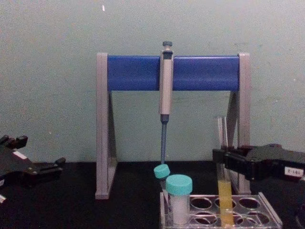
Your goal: Pick up the test tube from the test tube rack, shake it, then place it back into the test tube rack.
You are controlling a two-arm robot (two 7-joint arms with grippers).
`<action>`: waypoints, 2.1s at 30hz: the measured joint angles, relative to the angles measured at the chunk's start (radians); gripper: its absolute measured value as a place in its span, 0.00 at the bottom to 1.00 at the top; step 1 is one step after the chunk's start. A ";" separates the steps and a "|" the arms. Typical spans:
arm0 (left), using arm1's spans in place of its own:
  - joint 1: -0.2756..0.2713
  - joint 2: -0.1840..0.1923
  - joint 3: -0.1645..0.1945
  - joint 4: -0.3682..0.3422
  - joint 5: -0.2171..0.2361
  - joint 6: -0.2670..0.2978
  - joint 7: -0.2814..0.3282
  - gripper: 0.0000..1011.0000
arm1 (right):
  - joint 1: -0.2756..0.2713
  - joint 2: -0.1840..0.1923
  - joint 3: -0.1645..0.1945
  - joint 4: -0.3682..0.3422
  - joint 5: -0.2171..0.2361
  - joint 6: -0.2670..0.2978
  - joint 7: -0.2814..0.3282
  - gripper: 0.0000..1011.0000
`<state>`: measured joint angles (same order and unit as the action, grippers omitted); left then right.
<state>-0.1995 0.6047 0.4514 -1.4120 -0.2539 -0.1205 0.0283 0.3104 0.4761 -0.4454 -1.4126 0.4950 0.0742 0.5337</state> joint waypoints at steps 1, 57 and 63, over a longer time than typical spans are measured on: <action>0.000 0.000 0.000 0.000 0.000 0.000 0.000 1.00 | -0.006 0.000 0.003 -0.003 0.002 -0.014 0.000 0.23; 0.000 0.000 0.000 0.000 0.000 0.000 0.000 1.00 | -0.016 -0.008 0.080 -0.058 0.038 -0.174 0.019 0.23; 0.000 0.000 0.000 0.000 0.000 0.000 0.000 1.00 | -0.077 0.028 0.112 -0.125 0.039 -0.165 -0.010 0.23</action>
<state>-0.1996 0.6047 0.4514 -1.4120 -0.2539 -0.1206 0.0283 0.2333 0.5041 -0.3336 -1.5375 0.5339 -0.0911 0.5242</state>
